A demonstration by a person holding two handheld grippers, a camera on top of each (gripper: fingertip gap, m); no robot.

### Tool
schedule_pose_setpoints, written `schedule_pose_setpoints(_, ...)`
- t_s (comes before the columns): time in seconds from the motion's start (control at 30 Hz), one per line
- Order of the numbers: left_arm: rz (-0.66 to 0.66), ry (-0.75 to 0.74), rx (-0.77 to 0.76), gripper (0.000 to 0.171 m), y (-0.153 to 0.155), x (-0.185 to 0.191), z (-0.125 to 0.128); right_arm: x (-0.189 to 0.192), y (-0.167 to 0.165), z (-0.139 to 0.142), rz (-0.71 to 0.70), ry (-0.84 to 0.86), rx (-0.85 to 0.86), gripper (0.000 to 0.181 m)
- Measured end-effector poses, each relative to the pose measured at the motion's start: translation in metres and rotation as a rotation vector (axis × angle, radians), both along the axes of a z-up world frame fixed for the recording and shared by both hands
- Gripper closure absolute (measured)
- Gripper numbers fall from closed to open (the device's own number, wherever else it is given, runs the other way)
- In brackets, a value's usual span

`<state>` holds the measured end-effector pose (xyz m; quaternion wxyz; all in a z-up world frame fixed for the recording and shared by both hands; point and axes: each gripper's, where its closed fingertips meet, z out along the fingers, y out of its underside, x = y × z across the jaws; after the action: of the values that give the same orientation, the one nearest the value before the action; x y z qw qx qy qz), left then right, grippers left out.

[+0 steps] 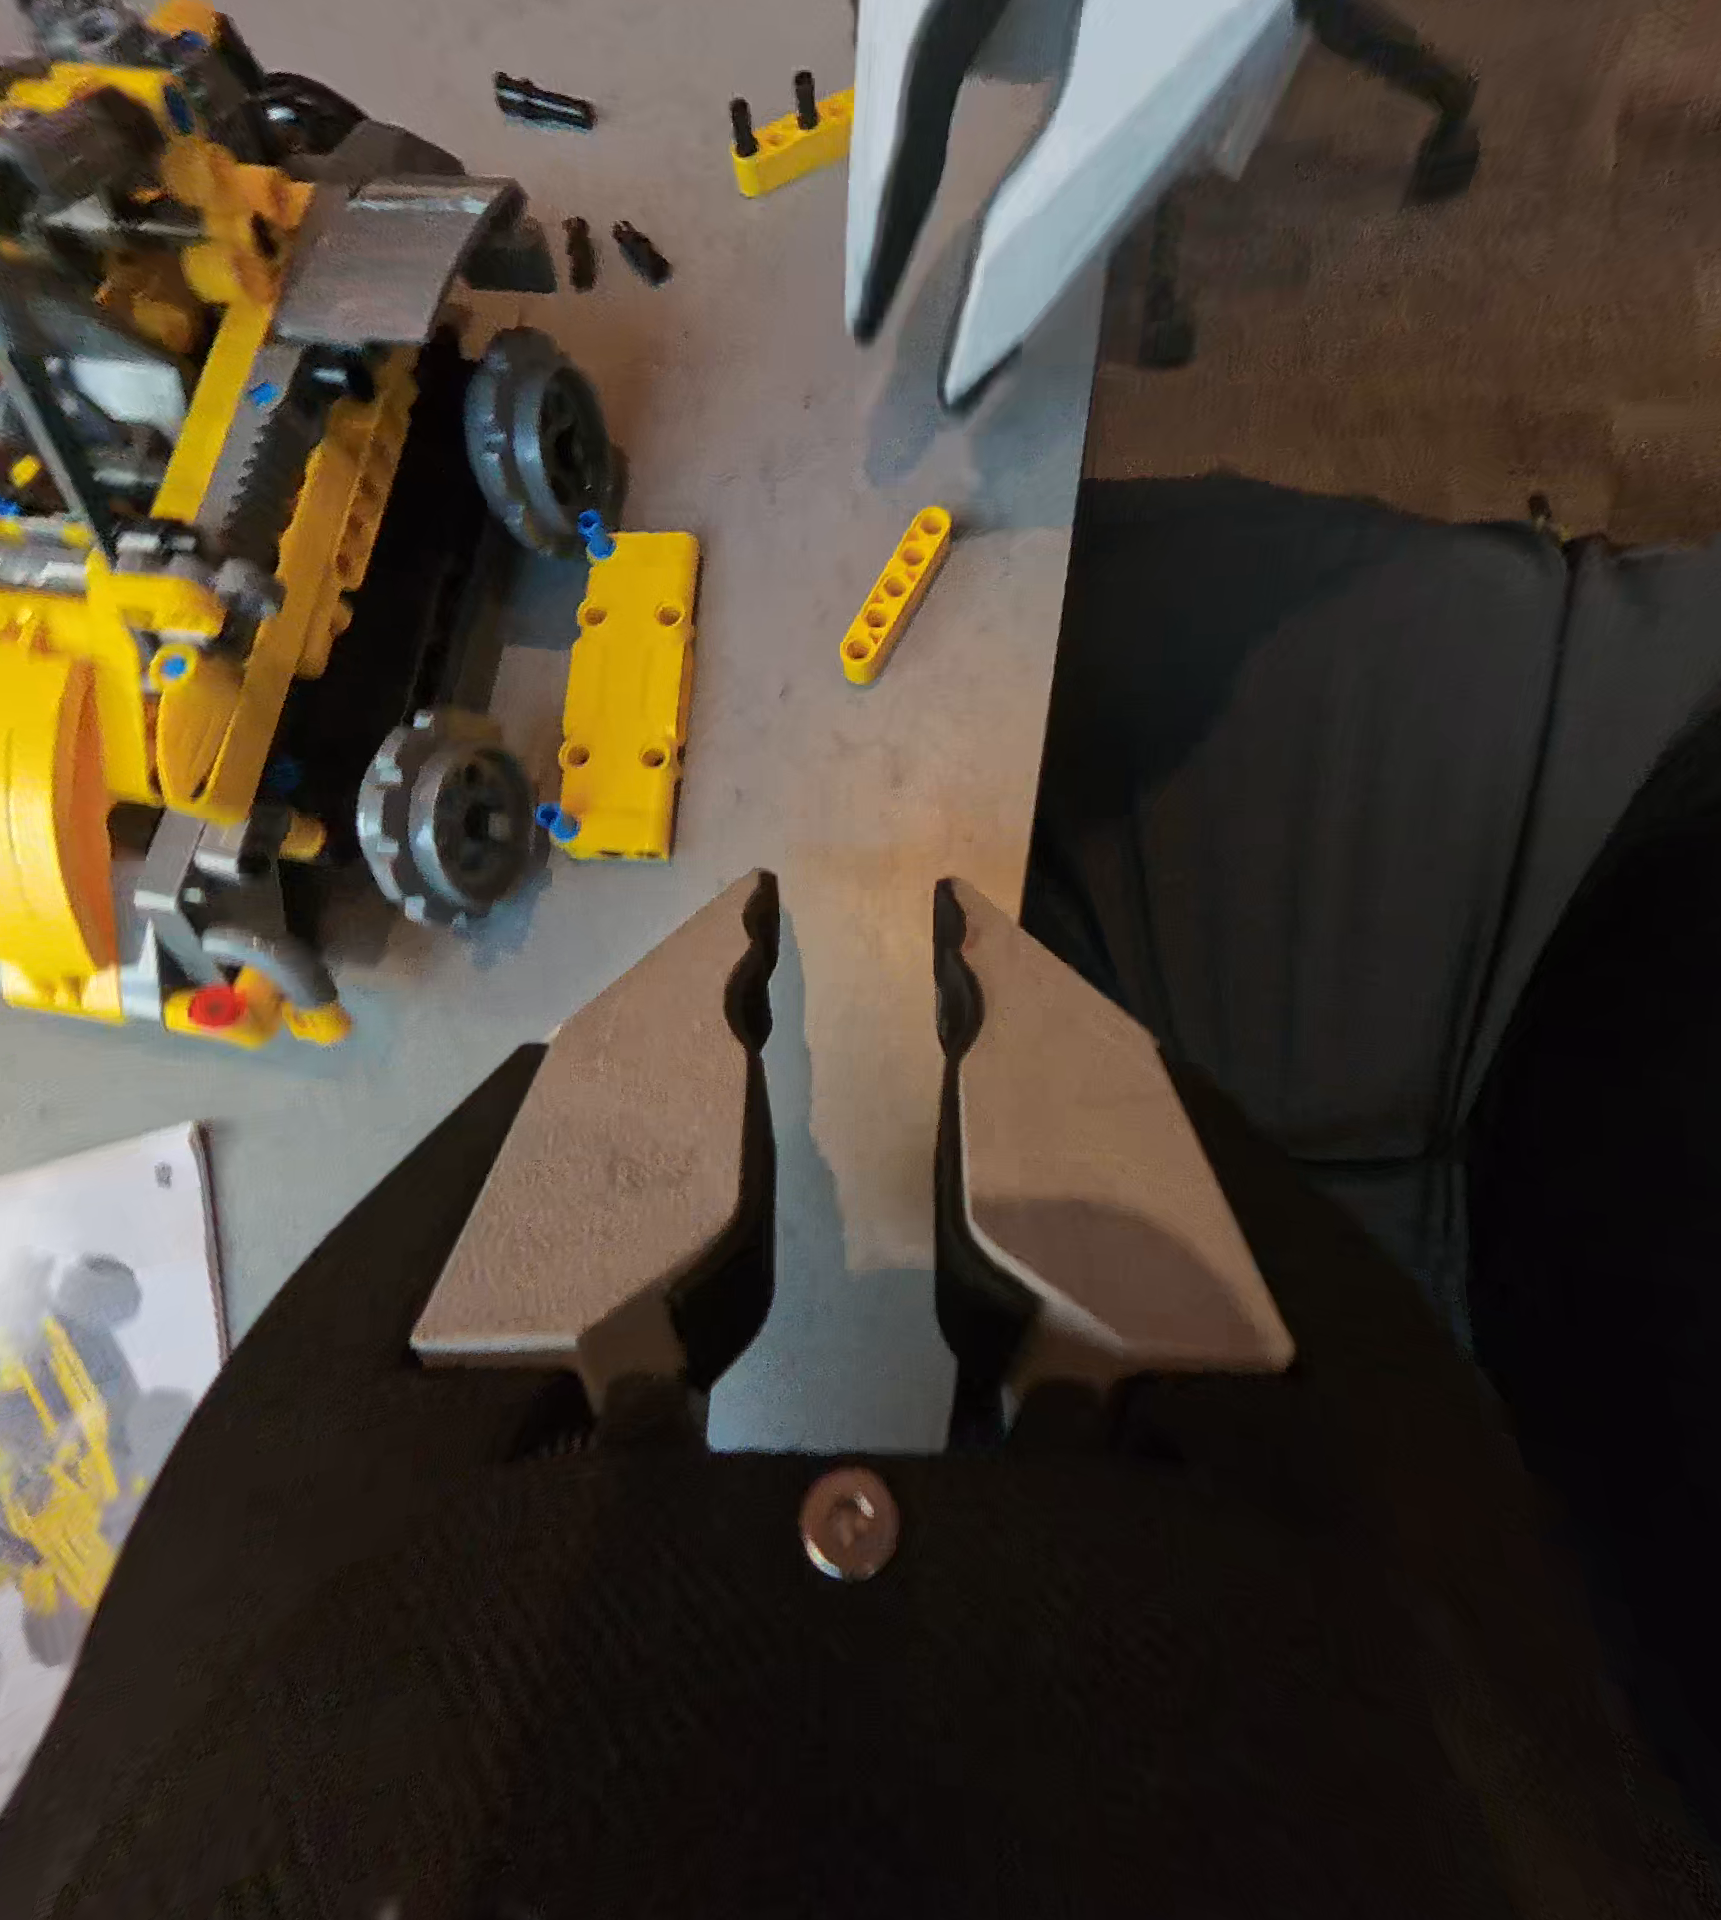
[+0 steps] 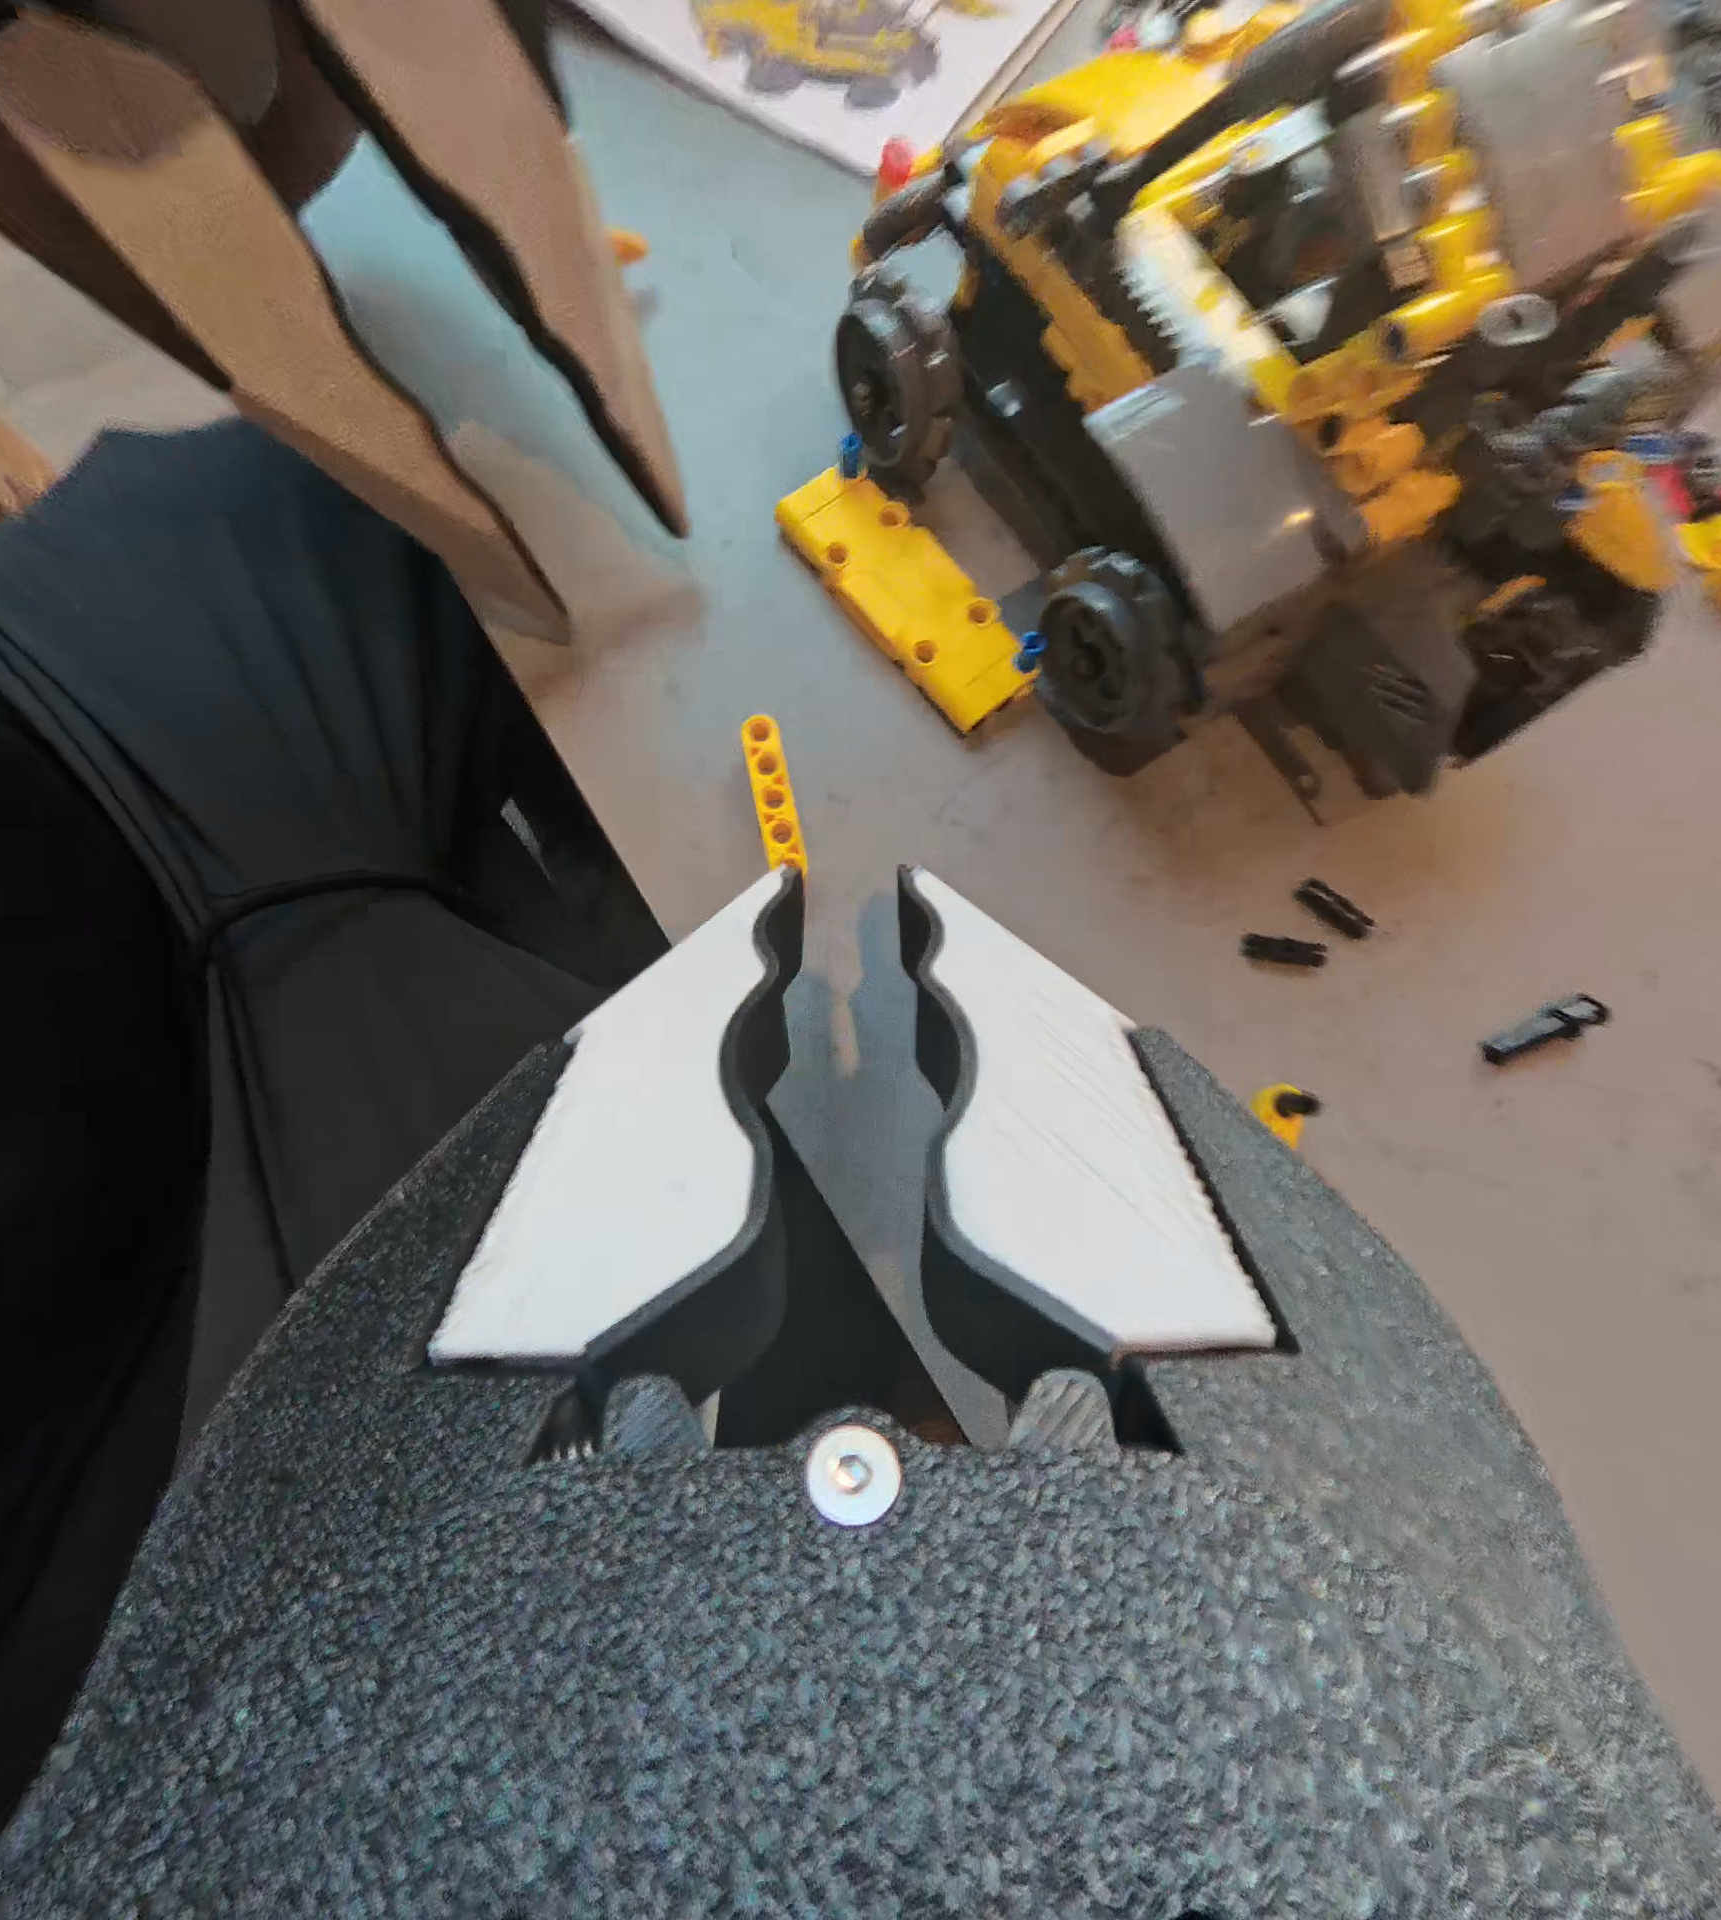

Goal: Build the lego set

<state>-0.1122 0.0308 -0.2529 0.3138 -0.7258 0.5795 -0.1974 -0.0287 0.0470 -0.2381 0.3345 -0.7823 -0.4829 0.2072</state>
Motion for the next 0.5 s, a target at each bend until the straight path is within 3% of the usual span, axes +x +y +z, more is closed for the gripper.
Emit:
schedule_pose_setpoints(0.13,0.068,-0.097,-0.019,0.142,-0.01,-0.017,0.008,0.031,0.022,0.021,-0.122,0.044,0.02,0.158)
schedule_pose_setpoints(0.27,0.078,-0.147,-0.02,0.144,-0.028,-0.027,0.011,0.053,0.042,0.009,-0.192,-0.102,0.026,0.151)
schedule_pose_setpoints(0.5,0.077,-0.121,-0.002,0.149,-0.044,-0.033,-0.003,0.052,0.072,-0.016,-0.191,-0.269,-0.024,0.153)
